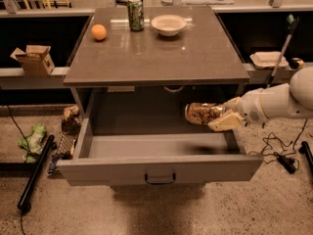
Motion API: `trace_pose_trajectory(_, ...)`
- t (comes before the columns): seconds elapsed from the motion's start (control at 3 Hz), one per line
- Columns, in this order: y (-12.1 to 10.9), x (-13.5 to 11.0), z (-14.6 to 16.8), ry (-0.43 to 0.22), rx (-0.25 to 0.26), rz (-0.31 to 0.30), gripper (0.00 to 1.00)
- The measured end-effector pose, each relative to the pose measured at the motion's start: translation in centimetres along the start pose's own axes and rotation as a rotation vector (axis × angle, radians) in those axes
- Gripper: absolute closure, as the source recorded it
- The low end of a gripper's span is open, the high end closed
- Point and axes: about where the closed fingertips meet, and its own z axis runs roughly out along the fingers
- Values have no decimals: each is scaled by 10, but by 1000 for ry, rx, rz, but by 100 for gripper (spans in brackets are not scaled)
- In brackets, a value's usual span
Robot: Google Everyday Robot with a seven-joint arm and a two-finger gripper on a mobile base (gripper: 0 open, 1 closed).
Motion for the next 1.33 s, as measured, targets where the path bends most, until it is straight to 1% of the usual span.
trace_pose_trajectory(0.33,-14,28,27,-9,45,48,100)
trace_pose_trajectory(0.67,-22,47,57,-7,53,79,100)
trace_pose_trajectory(1.0,-17,49,81,-3,22,76,100)
trace_pose_trajectory(1.33,-7,43,104,0,-32,61,82)
